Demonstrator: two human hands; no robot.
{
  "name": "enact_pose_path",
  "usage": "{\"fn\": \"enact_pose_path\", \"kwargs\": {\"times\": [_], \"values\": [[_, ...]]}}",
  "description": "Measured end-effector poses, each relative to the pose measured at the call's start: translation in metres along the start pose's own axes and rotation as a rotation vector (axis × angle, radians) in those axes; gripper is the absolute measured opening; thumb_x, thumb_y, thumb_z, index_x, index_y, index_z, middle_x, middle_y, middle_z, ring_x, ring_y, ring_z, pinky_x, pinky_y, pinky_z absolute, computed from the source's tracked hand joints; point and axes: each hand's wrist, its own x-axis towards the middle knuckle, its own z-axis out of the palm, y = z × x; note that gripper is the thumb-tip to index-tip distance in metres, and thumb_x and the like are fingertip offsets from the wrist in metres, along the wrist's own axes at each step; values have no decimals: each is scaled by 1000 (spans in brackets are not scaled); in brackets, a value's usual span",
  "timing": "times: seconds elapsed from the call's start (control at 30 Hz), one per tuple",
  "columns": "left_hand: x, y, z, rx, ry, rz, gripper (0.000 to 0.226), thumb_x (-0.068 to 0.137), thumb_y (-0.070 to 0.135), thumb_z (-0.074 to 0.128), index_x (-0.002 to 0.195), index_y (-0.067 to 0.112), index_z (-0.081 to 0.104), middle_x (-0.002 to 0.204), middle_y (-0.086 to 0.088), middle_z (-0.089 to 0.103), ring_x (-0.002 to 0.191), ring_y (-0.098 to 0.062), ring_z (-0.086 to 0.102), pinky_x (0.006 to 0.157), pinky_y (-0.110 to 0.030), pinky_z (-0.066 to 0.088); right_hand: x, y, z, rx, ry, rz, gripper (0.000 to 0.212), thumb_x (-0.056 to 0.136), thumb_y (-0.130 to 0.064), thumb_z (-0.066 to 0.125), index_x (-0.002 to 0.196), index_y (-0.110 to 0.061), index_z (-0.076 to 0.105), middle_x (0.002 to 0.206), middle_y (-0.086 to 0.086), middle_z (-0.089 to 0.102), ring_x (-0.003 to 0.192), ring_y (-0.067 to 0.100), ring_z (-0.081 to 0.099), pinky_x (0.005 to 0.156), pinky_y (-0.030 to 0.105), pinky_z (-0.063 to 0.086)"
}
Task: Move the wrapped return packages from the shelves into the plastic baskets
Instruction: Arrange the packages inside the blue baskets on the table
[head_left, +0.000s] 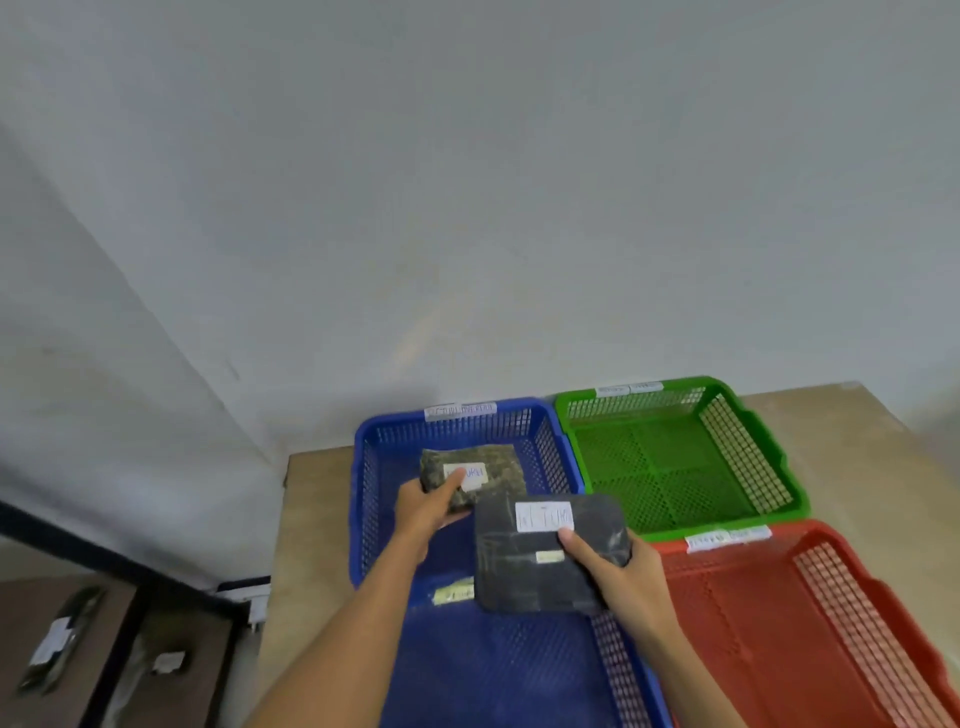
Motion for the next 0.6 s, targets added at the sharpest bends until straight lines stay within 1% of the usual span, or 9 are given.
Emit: {"fn": "enact_pose_path", "kwargs": {"times": [0.07,0.13,0.2,0.33,0.47,0.5,0.53,0.57,0.6], "values": [[21,-7,16,3,16,-24,25,89,20,78,107,5,71,104,-12,75,94,-23,72,63,-28,62,13,6,-7,-1,-22,21,44,70,-33,91,105,-12,75,93,-2,81,87,15,78,77,34,62],[39,-13,29,2,14,-44,27,89,21,77,110,5,70,108,-13,74,98,-25,72,69,-33,63,19,15,-15,-15,-13,36,46,67,-36,92,104,-14,76,93,-3,81,89,15,78,81,38,62],[56,-16,39,7,13,-53,22,90,22,76,106,8,70,111,-13,73,101,-27,71,73,-36,64,20,22,-24,-20,2,54,47,65,-34,93,104,-14,76,94,-3,81,90,15,77,86,40,61],[79,-14,55,23,2,-80,13,91,21,76,97,12,69,112,-14,71,104,-29,70,71,-34,64,19,29,-40,-61,54,84,48,62,-33,94,102,-14,76,90,-5,81,87,12,77,88,41,60],[91,-14,65,52,-1,-126,17,90,21,77,101,10,70,117,-16,71,104,-29,70,71,-35,64,15,27,-53,-77,80,89,46,62,-32,92,101,-15,76,90,-5,81,85,12,77,87,42,60],[92,-15,67,79,18,-142,22,90,24,77,103,9,70,116,-16,71,99,-28,71,69,-36,64,13,27,-55,-85,91,92,46,62,-33,92,101,-15,76,89,-5,80,85,11,77,86,41,60],[93,-16,67,148,51,-156,29,88,31,79,103,7,70,113,-16,71,90,-27,73,64,-36,64,11,27,-57,-89,101,94,46,62,-33,91,102,-16,76,90,-6,80,85,11,77,84,39,60],[93,-15,67,284,91,-159,39,86,41,79,101,6,70,106,-15,72,77,-24,74,57,-33,63,9,27,-59,-95,114,94,45,64,-32,92,103,-17,76,90,-7,80,85,11,77,82,36,59],[91,-13,66,469,133,-145,50,83,52,78,98,5,70,97,-13,74,65,-21,72,49,-30,58,7,28,-61,-102,131,90,44,65,-30,92,104,-17,75,89,-8,80,85,12,76,79,32,57]]}}
